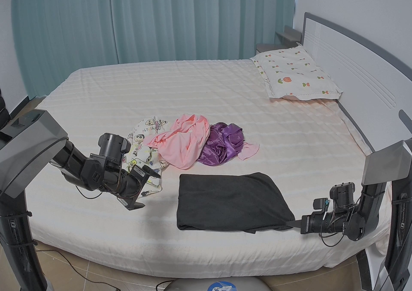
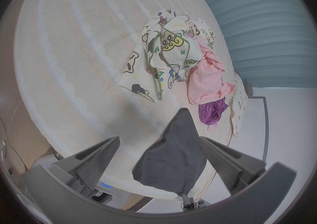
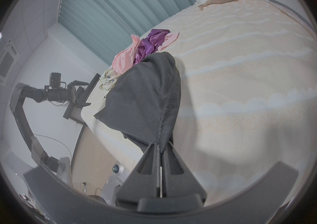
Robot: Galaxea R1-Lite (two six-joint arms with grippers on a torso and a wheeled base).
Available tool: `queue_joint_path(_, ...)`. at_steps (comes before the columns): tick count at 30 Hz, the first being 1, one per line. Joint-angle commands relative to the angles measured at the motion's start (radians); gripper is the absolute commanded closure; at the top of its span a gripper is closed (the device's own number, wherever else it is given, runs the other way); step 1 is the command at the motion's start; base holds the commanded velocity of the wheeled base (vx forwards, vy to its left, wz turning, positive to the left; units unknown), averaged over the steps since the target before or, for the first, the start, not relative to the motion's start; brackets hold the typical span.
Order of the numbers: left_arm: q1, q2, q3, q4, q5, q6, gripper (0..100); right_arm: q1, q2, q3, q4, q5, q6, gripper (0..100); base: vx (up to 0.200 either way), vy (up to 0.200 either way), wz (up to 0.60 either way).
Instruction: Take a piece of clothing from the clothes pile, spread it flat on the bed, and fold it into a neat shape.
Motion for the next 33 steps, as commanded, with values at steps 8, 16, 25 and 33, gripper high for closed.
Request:
queue_joint_path(8,0.000,0.001,0.000,-0.001,0.000,0.000,0,-0.027,0.013,0.017,0.014,0.001,-0.086,0,0.000,0.000,0.00)
queue_joint_path(16,0.000,0.001,0.000,-0.001,0.000,0.000,0,-0.013,0.013,-0.136,0.003,-0.001,0.048,0,0.000,0.000,0.00)
queue_joint_path(25,0.000,0.001,-0.002,-0.001,0.000,0.000,0,0.037,0.122,-0.451,0.039,-0.091,0.388,0,0.000,0.000,0.00)
queue_joint_path(33,0.000,0.000,-0.002,-0.001,0.000,-0.005,0,0.079,0.182,-0.590,0.123,-0.098,0.398,0,0.000,0.000,0.00)
